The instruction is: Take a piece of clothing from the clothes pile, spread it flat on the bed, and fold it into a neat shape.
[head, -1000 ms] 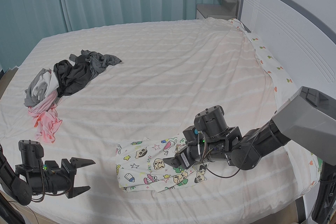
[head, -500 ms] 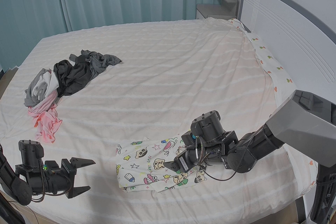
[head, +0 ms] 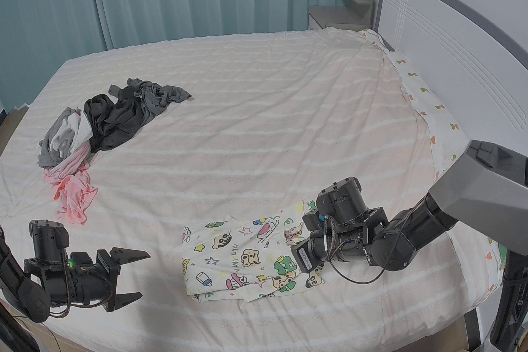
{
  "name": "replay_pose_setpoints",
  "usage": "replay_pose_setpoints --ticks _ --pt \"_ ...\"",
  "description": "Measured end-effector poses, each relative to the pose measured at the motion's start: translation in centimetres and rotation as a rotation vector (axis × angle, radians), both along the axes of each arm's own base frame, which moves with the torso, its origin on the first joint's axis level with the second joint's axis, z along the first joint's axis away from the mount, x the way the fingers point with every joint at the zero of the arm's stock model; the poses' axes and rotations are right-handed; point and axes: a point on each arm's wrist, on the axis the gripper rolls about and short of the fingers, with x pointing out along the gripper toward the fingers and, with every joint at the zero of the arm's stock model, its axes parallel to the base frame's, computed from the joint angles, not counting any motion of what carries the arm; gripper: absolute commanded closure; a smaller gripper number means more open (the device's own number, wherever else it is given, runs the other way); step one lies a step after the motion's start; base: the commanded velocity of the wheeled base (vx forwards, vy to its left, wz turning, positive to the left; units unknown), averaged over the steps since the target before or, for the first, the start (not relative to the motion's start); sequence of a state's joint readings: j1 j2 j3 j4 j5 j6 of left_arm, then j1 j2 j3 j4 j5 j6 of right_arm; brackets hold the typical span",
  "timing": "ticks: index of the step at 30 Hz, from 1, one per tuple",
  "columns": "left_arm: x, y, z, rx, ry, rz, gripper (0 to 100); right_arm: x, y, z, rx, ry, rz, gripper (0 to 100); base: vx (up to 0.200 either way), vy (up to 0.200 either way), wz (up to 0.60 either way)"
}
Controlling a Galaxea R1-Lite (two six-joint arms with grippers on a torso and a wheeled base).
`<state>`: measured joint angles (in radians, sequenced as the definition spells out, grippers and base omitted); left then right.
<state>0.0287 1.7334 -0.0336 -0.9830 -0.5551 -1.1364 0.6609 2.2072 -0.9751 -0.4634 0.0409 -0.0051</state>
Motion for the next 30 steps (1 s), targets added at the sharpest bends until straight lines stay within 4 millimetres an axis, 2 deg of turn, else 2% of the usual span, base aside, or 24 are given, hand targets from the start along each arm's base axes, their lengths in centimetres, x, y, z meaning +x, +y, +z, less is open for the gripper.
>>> replay_pose_setpoints --ticks 7,13,29,30 --pt "0.0 0.0 0.0 0.0 0.0 0.0 0 -1.6 -1.7 -0.8 -0.006 0.054 -0.029 100 0.0 0.0 0.0" --pt "0.0 0.0 0.0 0.0 0.001 0.0 0 -2.6 -2.8 -1.5 0.048 0.032 -0.054 100 0.0 0.0 0.0" --pt "0.0 0.0 0.0 0.0 0.002 0.0 0 -3.4 -5.4 -3.6 0.093 0.056 -0.137 100 0.0 0.0 0.0" --pt "0.0 0.0 0.0 0.0 0.002 0.0 0 -3.4 -5.5 -3.7 0.092 0.059 -0.14 0 0.0 0.0 0.0"
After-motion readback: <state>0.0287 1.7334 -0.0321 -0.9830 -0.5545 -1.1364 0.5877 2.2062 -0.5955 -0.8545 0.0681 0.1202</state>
